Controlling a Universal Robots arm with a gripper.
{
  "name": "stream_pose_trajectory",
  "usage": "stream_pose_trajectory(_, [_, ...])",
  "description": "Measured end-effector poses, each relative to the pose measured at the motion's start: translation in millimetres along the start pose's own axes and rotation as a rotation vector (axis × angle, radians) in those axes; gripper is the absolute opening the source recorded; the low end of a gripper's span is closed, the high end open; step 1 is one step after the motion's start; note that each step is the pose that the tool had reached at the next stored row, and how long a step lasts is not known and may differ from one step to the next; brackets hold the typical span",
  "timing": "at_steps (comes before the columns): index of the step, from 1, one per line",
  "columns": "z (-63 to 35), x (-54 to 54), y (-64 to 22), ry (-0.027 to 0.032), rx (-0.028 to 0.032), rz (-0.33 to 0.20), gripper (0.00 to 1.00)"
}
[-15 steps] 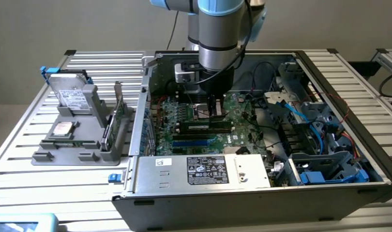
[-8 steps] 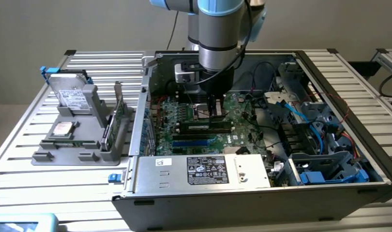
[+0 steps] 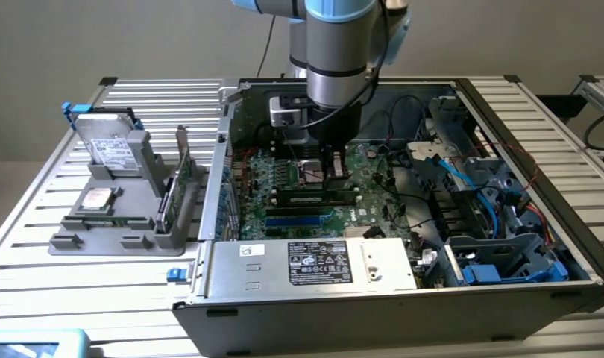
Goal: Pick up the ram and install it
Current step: 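Insert the ram into the slot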
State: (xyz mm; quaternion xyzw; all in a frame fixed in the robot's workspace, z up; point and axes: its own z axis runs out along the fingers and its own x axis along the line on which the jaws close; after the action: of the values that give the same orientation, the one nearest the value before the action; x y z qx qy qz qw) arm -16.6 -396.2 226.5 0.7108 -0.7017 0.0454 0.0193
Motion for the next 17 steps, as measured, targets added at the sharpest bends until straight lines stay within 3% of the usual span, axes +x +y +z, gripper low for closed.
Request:
stream_pose_trajectory(6, [-9.9, 1.0, -8.4, 0.0, -0.0019, 0.0, 0.28])
stream_pose_trajectory(9, [-15.9, 1.7, -11.9, 0.0, -0.0071, 0.0, 0.28])
stream_pose_trajectory(11, [-17.6, 2.0, -14.3, -0.0004, -0.0148, -0.001, 0.28])
stream_pose_trajectory(17, [-17.7, 2.0, -14.5, -0.0003, -0.0154, -0.001, 0.28])
